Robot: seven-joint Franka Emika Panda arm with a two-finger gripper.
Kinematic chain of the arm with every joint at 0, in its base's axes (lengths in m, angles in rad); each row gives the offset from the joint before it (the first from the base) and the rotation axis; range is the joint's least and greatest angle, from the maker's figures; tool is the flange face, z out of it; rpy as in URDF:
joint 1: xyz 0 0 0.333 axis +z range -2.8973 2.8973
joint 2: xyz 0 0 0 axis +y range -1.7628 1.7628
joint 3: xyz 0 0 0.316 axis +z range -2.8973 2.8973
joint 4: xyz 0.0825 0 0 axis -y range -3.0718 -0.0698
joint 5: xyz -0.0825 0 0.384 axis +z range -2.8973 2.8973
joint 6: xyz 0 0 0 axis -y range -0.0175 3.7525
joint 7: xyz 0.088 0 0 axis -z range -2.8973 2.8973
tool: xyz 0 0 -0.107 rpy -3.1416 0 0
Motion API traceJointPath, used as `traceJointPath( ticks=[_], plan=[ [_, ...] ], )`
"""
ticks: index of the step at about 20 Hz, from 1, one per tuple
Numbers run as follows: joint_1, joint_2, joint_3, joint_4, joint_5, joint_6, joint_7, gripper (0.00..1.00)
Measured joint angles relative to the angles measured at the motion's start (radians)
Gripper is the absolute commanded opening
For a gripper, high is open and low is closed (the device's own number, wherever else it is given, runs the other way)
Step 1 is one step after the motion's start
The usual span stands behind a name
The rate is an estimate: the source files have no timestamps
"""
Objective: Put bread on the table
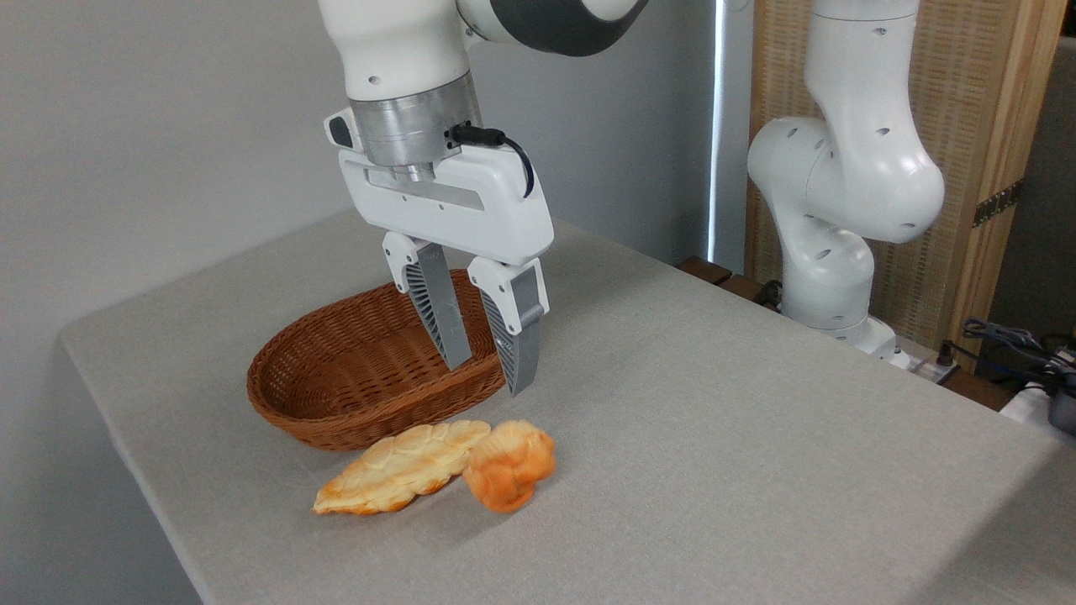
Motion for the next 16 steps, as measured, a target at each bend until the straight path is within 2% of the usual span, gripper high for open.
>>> traceJointPath(
  ticks=[11,14,16],
  plan=[
    [-0.003,0.000,-0.004,0.007,-0.005,0.003,0.000,1.00],
    [-0.008,-0.008,-0.022,0.034,-0.034,0.003,0.000,1.00],
    [-0.013,-0.011,-0.039,0.059,-0.076,0.003,-0.001,1.00]
  ],
)
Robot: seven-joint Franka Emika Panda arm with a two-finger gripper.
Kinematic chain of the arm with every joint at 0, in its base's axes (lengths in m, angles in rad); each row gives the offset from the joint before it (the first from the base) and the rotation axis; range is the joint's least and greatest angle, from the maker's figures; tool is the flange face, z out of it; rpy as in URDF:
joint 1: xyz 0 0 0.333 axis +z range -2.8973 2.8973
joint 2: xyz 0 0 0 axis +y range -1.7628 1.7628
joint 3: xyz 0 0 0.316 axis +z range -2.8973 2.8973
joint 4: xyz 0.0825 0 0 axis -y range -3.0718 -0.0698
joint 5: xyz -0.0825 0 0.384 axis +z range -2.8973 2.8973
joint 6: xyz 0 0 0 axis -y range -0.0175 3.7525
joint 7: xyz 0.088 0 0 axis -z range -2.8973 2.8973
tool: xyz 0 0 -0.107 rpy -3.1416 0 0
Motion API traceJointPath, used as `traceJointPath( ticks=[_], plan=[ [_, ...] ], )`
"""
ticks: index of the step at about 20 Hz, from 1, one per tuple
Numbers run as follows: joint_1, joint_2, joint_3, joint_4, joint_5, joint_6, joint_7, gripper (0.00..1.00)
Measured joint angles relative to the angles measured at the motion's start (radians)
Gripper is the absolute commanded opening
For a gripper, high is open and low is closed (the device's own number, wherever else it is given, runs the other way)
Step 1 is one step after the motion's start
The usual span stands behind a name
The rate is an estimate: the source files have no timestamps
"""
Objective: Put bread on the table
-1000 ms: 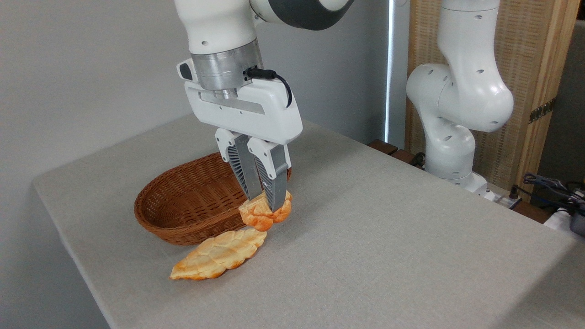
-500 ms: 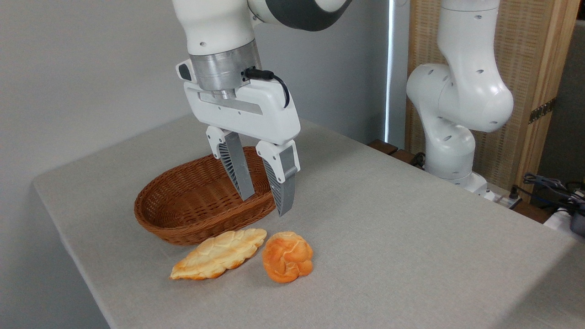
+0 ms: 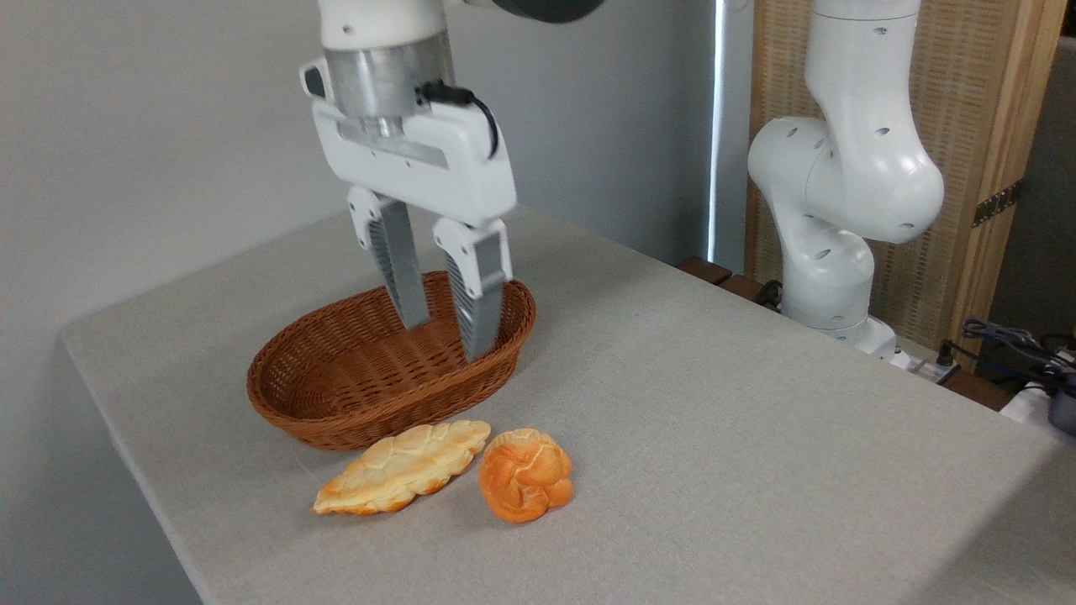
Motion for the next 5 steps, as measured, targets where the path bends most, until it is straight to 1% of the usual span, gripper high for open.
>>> traceJointPath(
  ticks=[1,2,3,5],
  plan=[
    [-0.001,-0.001,-0.007,0.012,-0.034,0.000,0.000,1.00],
    [-0.001,-0.001,-0.013,0.019,-0.054,-0.001,0.000,1.00],
    [-0.002,-0.001,-0.018,0.022,-0.062,-0.001,0.000,1.00],
    [-0.002,0.002,-0.020,0.022,-0.064,-0.001,0.000,1.00]
  ],
)
